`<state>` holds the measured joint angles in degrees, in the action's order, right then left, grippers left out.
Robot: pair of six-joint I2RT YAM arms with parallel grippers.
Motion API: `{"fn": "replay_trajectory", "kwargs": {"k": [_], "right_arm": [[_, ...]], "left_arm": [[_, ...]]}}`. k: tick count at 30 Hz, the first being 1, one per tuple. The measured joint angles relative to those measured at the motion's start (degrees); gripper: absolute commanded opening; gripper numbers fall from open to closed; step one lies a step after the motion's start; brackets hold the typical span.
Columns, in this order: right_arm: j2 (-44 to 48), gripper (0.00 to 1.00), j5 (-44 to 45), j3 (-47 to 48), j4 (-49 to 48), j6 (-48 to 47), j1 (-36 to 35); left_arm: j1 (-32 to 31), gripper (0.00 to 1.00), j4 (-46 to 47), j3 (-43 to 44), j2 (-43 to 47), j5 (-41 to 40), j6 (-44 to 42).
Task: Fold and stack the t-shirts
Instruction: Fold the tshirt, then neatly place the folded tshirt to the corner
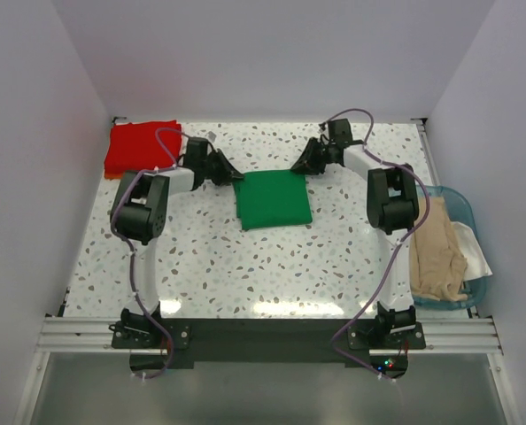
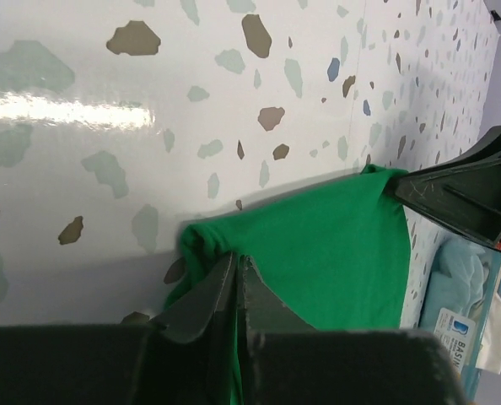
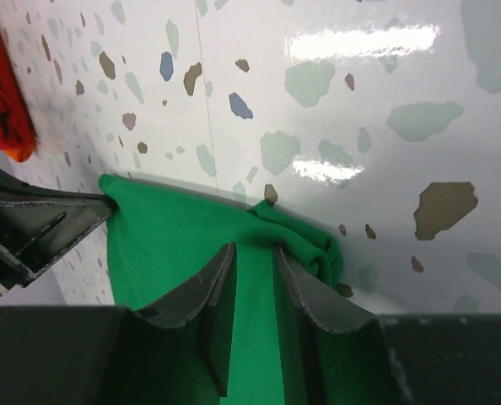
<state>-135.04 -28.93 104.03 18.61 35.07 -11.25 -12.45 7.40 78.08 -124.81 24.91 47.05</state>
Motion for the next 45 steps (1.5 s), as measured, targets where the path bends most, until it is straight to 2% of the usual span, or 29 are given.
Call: {"fn": "replay_trajectory", "kwargs": {"k": [4, 7, 10, 14, 21, 27, 35, 45], "right_arm": [[-0.8, 0.32, -3.3, 0.0, -1.1, 1.5, 1.0], [-0.8, 0.36, -5.5, -0.2, -2.4, 2.8, 1.6], [-0.8, 0.4, -7.6, -0.7, -3.6, 4.0, 2.0], [0.5, 0.45, -8.3, -2.3, -4.3, 4.6, 3.3], [11.3, 0.45, -6.6, -11.4, -5.1, 4.1, 4.5], [22.1, 0.45, -6.1, -22.9, -8.7, 3.7, 2.7], [22.8, 0.41, -6.0, -30.6, -10.0, 3.3, 0.1], [22.1, 0.34, -4.6, -32.4, -10.2, 3.2, 1.2]], "left_arm": [[0.7, 0.15, 0.3, -0.1, 0.0, 0.1, 0.1], [1.2, 0.23, 0.3, -0.1, 0.1, 0.7, 0.1], [1.9, 0.5, 0.7, -0.6, 1.4, 1.6, -0.1], [2.7, 0.61, 1.2, -4.1, 7.1, 2.6, -0.2], [3.0, 0.65, 2.8, -14.0, 18.2, 3.4, -0.8], [2.2, 0.71, 3.0, -22.0, 20.2, 3.4, -1.4], [-0.3, 0.7, 2.0, -24.2, 20.2, 3.3, -2.0], [-2.9, 0.66, -2.0, -21.3, 18.0, -2.0, -4.7]]}}
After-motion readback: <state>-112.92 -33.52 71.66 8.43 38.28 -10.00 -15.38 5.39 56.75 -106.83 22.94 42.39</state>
